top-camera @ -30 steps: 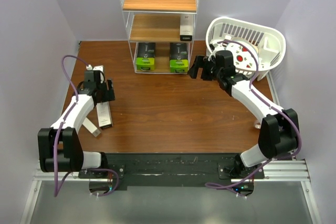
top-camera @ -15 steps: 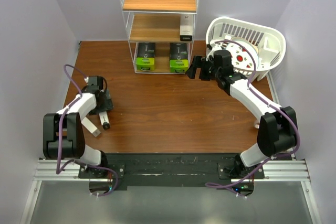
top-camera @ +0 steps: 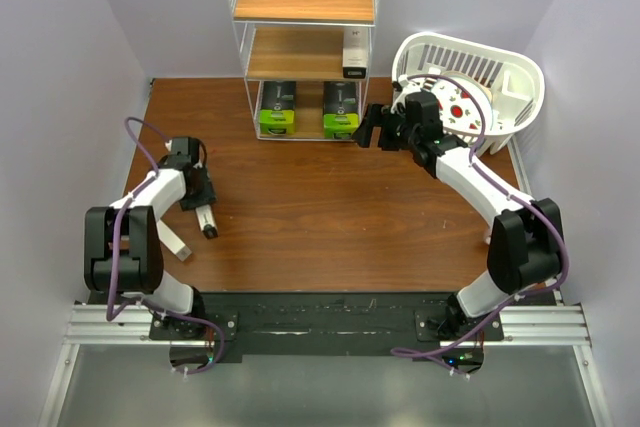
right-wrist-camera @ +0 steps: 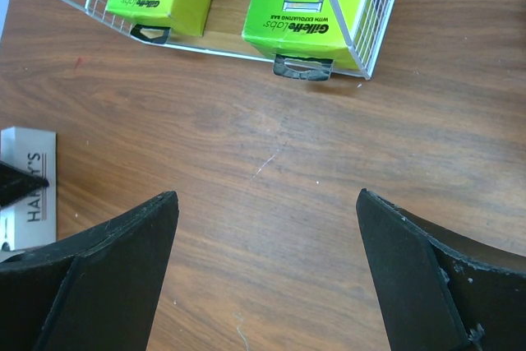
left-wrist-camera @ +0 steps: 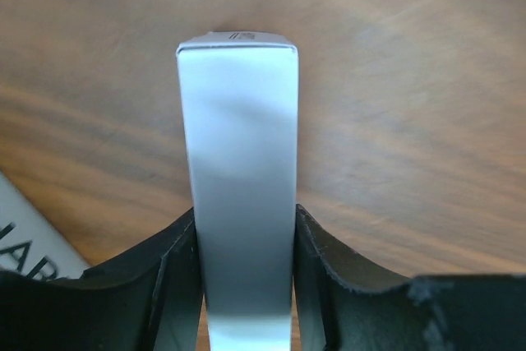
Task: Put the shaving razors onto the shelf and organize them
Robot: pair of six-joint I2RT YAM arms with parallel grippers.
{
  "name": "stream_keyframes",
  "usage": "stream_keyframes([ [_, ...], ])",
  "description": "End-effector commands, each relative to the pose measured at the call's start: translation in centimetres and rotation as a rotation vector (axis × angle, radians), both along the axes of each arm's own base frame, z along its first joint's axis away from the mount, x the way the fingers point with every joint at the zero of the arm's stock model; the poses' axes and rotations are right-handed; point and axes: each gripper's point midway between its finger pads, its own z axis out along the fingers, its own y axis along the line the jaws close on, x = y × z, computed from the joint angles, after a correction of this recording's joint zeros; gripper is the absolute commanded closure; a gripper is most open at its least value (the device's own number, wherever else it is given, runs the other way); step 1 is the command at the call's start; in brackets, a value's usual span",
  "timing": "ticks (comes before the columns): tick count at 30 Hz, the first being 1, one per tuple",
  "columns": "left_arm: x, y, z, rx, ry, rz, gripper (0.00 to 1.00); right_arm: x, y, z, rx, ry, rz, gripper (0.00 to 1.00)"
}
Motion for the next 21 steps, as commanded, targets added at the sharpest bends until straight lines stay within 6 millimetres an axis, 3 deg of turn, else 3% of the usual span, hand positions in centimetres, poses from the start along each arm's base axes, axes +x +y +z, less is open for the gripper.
stream_keyframes([
  [1,3.9,-2.7,2.4,-0.039,-0.105,-0.031,0.53,0.6,0.7,1.4,0.007,-0.026,0.029,0.06],
  [6,6.7,-5.7,3.3,-0.004,-0.128,-0.107,0.41,0.9,0.8,1.3,0.002,-0.026,0.032,0.06],
  [11,8.3,-5.9,5.2,0.023,-0.165,-0.107,0.36,0.7,0.4,1.3,-0.016,-0.033,0.025,0.06],
  [18,6.3,-5.9,5.7,0.009,-0.162,-0.12,0.35,0.4,0.5,0.7,-0.009,-0.019,0.028,0.06],
  [21,4.9,-6.6,4.7,-0.028,-0.137,-0.148,0.32,0.4,0.6,0.2,-0.008,-0.007,0.034,0.06],
])
